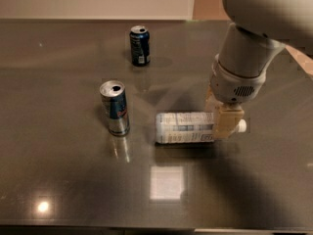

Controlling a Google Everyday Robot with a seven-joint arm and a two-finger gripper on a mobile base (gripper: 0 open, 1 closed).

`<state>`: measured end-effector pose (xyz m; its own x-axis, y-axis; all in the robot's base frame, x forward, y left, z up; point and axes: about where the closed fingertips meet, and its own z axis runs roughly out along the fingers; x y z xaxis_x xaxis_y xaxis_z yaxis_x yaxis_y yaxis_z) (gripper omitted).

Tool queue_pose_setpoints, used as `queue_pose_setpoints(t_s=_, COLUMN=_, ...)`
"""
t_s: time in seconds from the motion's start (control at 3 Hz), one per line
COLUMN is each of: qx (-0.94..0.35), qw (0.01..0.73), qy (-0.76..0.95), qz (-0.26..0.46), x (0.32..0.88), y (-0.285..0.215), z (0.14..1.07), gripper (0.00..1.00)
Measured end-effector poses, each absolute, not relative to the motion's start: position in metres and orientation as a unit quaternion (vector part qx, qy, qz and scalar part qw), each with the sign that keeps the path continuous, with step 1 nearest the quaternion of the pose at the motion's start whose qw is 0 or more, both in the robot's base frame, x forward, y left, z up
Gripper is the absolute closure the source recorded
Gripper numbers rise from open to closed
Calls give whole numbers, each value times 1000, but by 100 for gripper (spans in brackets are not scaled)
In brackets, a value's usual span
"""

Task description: Move blue plastic bottle near redbull can

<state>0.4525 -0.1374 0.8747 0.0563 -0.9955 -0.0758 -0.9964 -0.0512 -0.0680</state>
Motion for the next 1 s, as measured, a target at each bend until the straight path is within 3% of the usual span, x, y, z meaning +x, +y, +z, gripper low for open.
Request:
queue_pose_setpoints(t_s=0.67, qx=-739, qw=53, qy=672, qz=4, x=465, y=-105, z=874, gripper=100)
queue_pose_setpoints(t_s=1.0, qx=-743, qw=49, qy=668, qz=7, x=469, y=-97, z=868, gripper=84)
